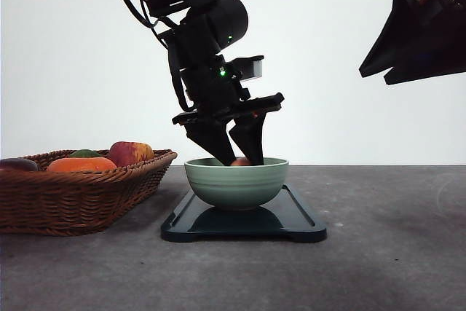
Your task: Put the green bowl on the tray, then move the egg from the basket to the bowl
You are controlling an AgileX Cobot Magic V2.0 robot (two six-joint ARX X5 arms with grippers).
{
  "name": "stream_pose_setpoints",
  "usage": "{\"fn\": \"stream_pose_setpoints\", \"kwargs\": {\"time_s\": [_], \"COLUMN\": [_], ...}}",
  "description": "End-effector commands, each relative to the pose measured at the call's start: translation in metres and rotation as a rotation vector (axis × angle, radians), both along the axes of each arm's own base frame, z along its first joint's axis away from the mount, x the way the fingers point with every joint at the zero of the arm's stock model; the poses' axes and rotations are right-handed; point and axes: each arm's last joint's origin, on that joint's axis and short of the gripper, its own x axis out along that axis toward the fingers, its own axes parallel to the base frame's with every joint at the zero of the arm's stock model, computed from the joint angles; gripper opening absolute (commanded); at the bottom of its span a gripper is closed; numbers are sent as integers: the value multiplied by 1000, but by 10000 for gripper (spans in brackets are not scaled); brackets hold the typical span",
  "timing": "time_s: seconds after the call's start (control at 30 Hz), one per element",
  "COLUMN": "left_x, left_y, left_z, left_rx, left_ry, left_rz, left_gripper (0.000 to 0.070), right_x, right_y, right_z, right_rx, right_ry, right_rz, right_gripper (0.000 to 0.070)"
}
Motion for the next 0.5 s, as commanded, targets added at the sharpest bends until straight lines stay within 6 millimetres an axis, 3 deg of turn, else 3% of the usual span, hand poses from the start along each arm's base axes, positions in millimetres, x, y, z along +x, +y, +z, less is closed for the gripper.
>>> {"fn": "stream_pose_setpoints", "kwargs": {"time_s": [0.0, 0.37, 0.4, 0.47], "left_x": [3, 4, 4, 4], "left_y": [-6, -7, -7, -7], "left_z": [-6, -22, -22, -21], "left_rx": [8, 42, 43, 42], "left_ry": [-6, 43, 44, 44], "left_rz": [-16, -15, -15, -14], "left_gripper": [154, 163, 180, 292], "right_x": [1, 0, 0, 0], "right_y": [1, 1, 1, 1], "right_z": [1, 1, 1, 1], "right_rx": [0, -1, 0, 0], "right_ry": [-8, -6, -6, -6], "right_rz": [7, 7, 7, 7], "right_gripper": [250, 250, 250, 250]}}
